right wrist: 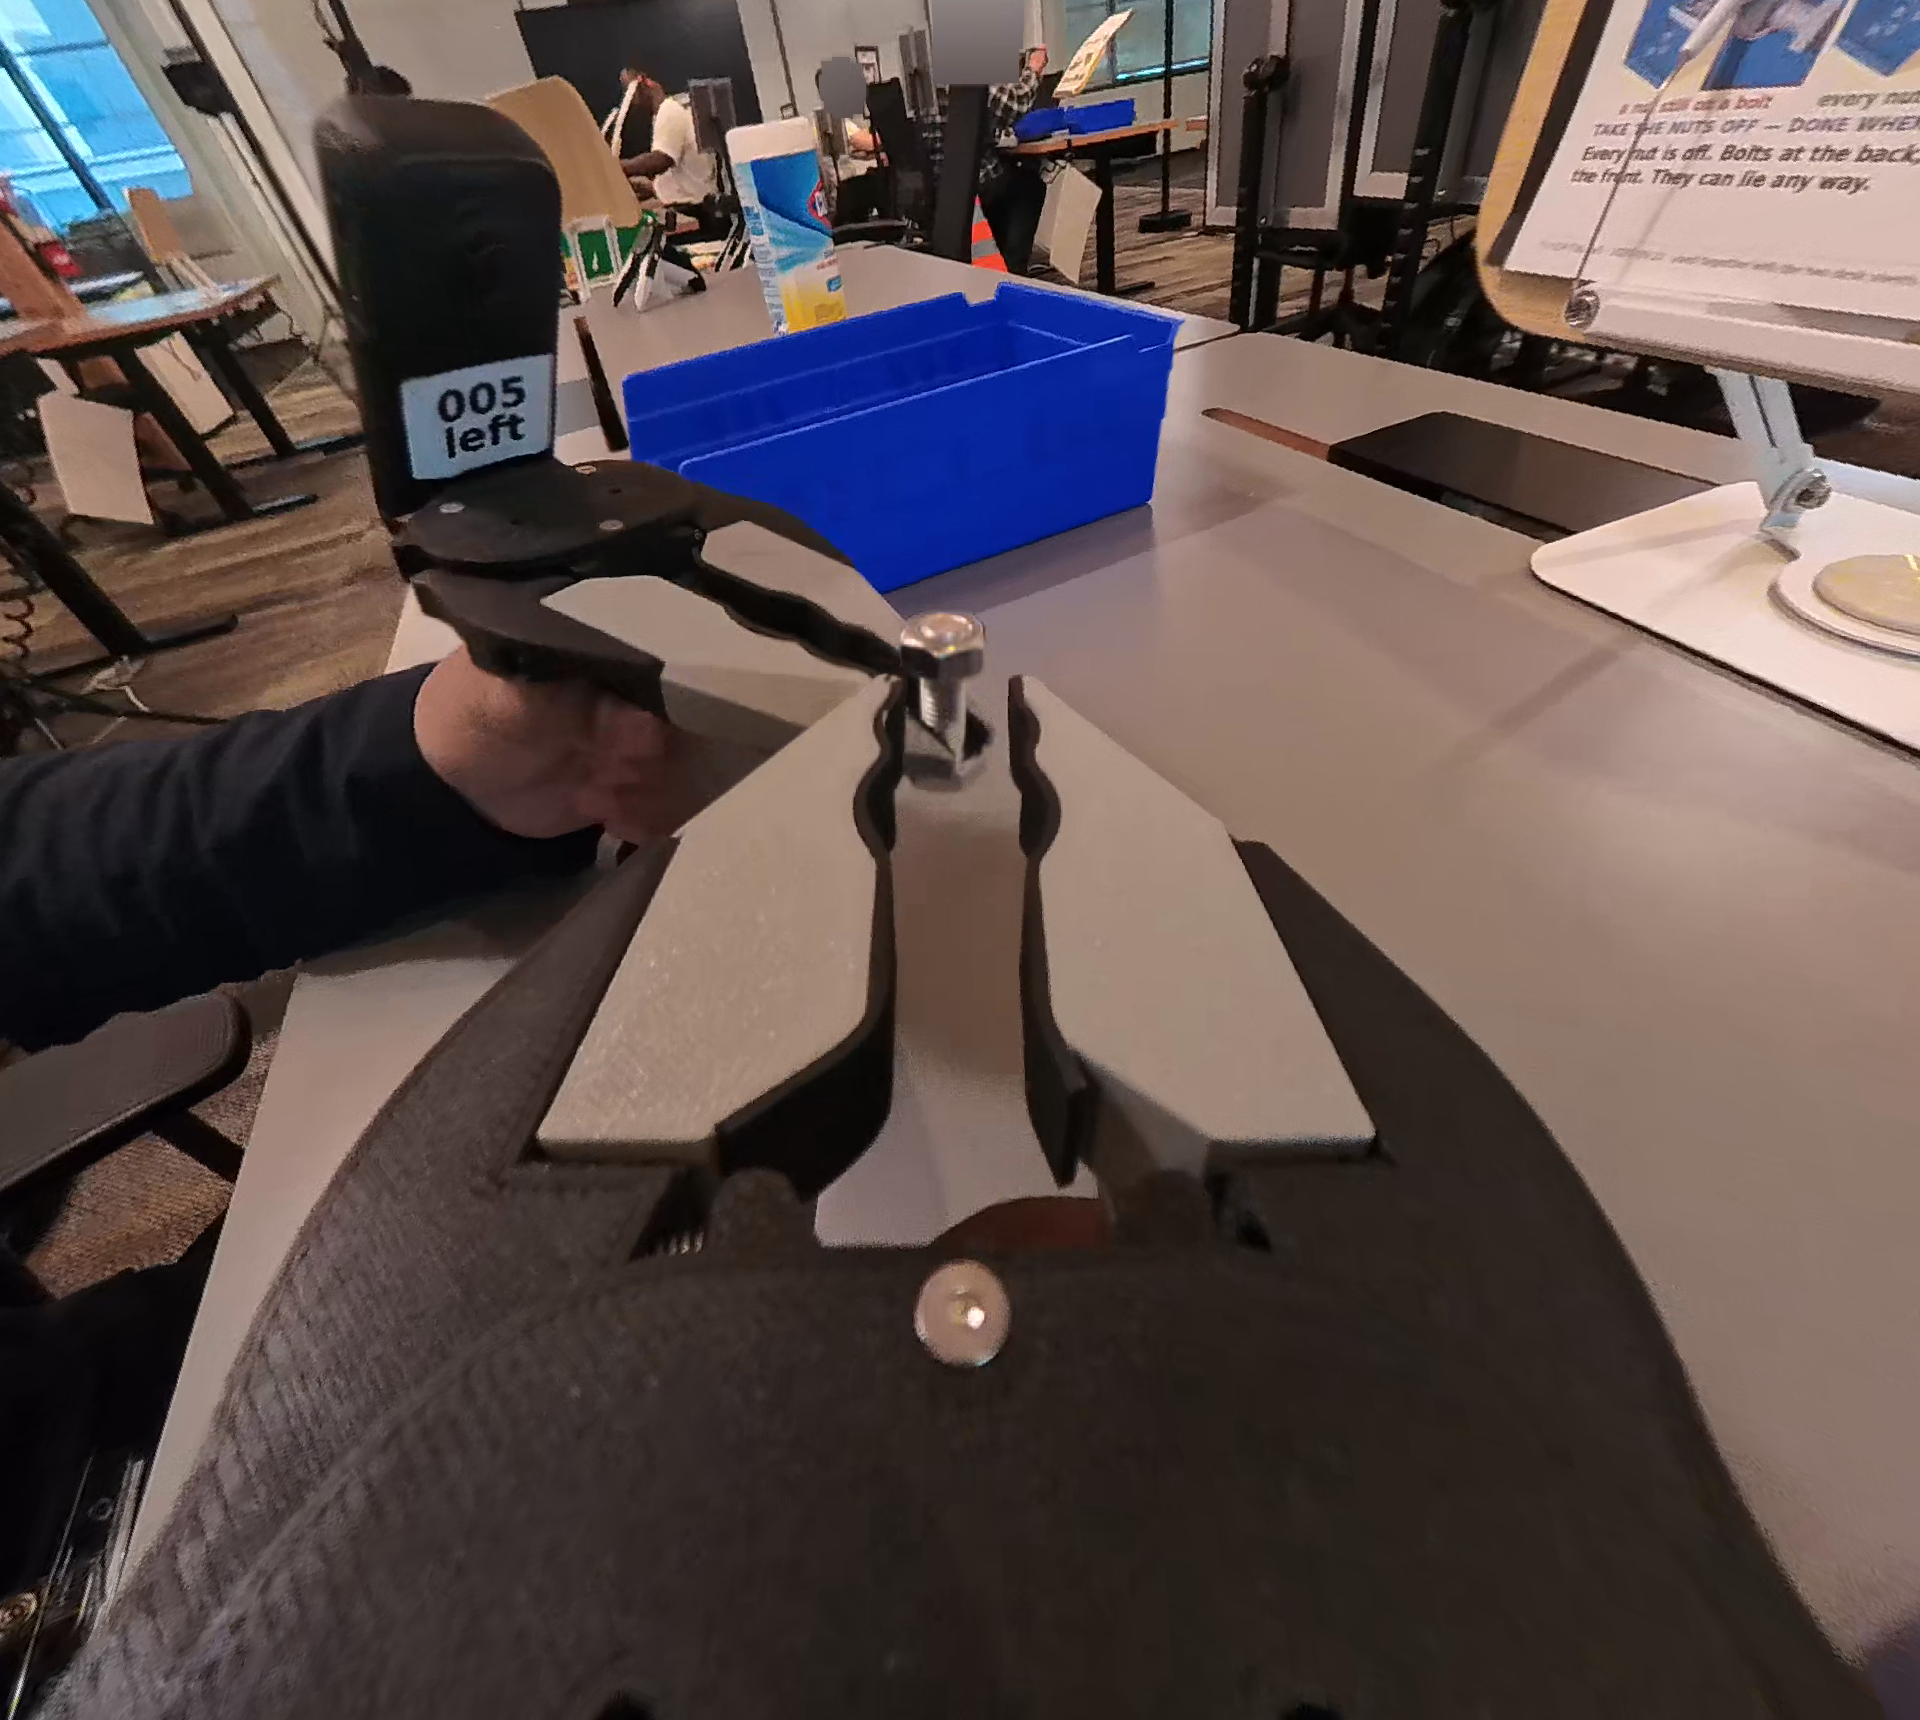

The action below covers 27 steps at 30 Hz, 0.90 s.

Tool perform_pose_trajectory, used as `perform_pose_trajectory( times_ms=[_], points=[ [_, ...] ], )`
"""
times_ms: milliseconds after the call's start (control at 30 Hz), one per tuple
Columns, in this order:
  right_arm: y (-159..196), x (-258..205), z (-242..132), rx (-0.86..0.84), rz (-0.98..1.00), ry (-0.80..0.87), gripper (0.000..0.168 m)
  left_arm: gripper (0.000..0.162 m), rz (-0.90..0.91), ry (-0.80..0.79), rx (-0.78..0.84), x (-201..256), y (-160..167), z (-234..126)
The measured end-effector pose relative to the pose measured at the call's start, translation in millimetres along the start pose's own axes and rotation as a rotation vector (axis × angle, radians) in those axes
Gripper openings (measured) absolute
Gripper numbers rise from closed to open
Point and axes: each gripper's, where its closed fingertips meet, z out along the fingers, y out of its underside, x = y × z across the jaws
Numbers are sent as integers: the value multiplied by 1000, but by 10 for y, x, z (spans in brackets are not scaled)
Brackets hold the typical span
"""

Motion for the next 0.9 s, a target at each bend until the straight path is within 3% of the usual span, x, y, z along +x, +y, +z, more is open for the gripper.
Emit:
perform_pose_trajectory(
  times_ms=[133, 300, 633, 900],
  points=[
    [32, -26, 20, -11, 5, -18, 12, 7, -46, 8, 5, -47, -8, -22],
    [162, -102, 122, -62, -17, -25, 22, 7, 46, 86, -62, 225, 137, 91],
    [33, 20, 19, -5, 29, -7, 16, 7, -49, -10, -29, -66, 71, 15],
    [157, -93, 123, -52, 20, -41, 14, 7, 60, 84, -85, 266, 207, 137]
  ],
)
